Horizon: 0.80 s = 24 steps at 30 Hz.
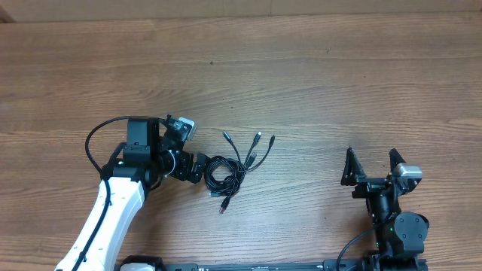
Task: Untangle cables
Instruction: 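Move the left gripper toward the black cable bundle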
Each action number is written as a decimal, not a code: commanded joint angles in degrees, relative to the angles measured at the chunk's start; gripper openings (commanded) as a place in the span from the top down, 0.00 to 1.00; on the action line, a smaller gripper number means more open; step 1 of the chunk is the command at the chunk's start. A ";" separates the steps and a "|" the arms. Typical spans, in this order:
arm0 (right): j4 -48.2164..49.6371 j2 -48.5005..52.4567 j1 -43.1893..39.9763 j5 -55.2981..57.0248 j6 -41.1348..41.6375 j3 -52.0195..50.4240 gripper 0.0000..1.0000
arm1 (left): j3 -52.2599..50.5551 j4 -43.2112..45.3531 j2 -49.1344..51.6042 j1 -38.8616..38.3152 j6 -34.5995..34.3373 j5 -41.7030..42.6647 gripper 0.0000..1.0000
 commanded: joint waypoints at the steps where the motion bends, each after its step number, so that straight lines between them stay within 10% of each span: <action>1: 0.31 -0.46 0.33 0.79 0.37 -0.61 0.00 | 1.62 -0.04 0.28 -0.37 1.46 1.14 0.00; 24: 0.31 -0.46 0.33 0.76 0.37 -0.61 0.00 | 1.60 -4.74 0.28 -1.73 -0.44 1.25 0.05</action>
